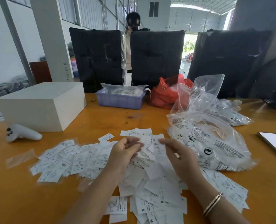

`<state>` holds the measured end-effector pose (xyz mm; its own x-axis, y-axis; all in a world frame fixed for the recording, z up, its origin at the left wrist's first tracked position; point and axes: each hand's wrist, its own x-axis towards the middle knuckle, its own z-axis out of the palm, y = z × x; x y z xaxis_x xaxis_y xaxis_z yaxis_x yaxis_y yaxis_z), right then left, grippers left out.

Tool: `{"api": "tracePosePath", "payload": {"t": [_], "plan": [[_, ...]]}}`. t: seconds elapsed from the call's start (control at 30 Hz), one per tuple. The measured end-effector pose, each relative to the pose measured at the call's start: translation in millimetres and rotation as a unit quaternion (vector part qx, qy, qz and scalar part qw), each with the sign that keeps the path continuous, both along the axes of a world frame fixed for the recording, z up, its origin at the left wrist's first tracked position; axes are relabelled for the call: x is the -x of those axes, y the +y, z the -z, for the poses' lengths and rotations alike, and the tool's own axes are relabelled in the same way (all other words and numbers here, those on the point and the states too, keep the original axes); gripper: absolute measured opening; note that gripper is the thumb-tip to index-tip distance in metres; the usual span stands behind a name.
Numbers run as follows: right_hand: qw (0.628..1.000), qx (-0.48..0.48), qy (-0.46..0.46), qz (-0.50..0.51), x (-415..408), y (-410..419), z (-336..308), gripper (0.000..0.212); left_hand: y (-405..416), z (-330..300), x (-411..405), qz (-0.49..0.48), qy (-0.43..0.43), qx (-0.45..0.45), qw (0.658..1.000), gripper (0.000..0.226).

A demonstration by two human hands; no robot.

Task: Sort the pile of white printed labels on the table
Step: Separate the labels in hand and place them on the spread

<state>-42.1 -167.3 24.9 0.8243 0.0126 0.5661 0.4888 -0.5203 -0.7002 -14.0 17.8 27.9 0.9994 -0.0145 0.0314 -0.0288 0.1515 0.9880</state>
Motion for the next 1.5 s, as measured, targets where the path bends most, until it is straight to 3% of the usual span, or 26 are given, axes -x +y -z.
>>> {"api": "tracePosePath", "payload": {"t": [0.13,0.3,0.5,0.73,0.97,1.2,1.5], "plan": [[0.995,-0.081,0.026,-0.059,3,8,1,0.013,0,-3,3,0.005,-0.016,-0.014,1.000,0.021],[0.971,-0.217,0.085,-0.046,2,14,3,0.035,-1,-5,7,0.033,-0.041,-0.036,0.998,0.025],[0.930,-0.343,0.127,-0.038,3,10,-3,0.018,-1,-5,9,0.042,-0.068,-0.091,0.993,0.015],[0.937,-0.328,0.106,-0.060,6,12,-9,0.032,-6,-5,11,0.058,-0.081,-0.111,0.989,0.026],[0.957,-0.249,0.118,-0.094,7,6,-9,0.028,-5,-6,11,0.058,-0.091,-0.115,0.988,0.026],[0.972,-0.202,0.103,-0.062,5,5,-6,0.036,-4,-5,11,0.070,-0.119,-0.166,0.976,0.025],[0.968,-0.223,0.110,-0.040,3,2,-4,0.031,-4,-1,8,0.049,-0.133,-0.198,0.970,0.023]]}}
